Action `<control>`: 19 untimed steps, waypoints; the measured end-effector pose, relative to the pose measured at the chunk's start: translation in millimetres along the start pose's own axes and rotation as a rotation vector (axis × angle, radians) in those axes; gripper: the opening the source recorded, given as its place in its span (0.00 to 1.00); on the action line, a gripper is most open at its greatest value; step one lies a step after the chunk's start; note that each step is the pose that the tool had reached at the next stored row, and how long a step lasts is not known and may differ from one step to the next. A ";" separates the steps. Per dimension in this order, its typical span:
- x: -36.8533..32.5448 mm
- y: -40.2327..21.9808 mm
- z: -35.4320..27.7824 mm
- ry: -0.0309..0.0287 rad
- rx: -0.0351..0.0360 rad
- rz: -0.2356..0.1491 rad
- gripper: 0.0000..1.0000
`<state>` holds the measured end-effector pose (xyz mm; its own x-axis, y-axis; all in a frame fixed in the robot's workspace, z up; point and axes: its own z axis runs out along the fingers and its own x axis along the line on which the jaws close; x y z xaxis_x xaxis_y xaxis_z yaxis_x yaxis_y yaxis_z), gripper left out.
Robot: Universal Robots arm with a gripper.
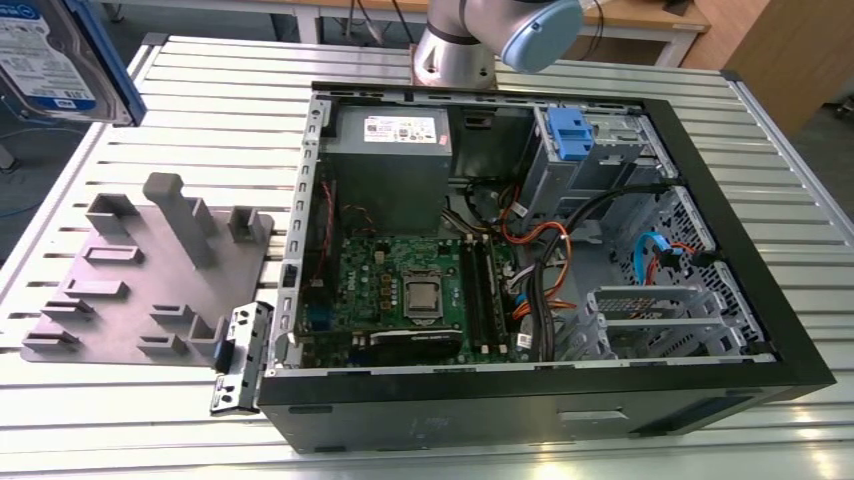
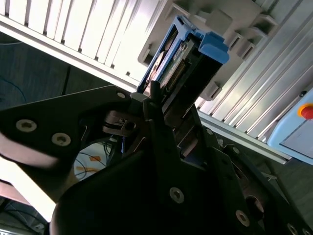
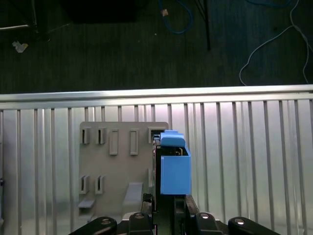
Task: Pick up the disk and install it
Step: 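Pick up the disk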
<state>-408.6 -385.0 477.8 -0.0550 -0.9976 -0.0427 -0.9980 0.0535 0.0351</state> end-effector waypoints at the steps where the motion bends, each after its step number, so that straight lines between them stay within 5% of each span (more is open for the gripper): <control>1: -0.1 0.1 -2.4 0.0000 0.0001 0.000 0.35; 4: -0.3 0.2 -6.9 0.0000 0.0000 0.000 0.35; 19: -0.5 0.3 -9.4 -0.0001 0.0001 0.000 0.35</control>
<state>-408.6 -384.9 487.2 -0.0551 -0.9976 -0.0427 -0.9979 0.0536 0.0350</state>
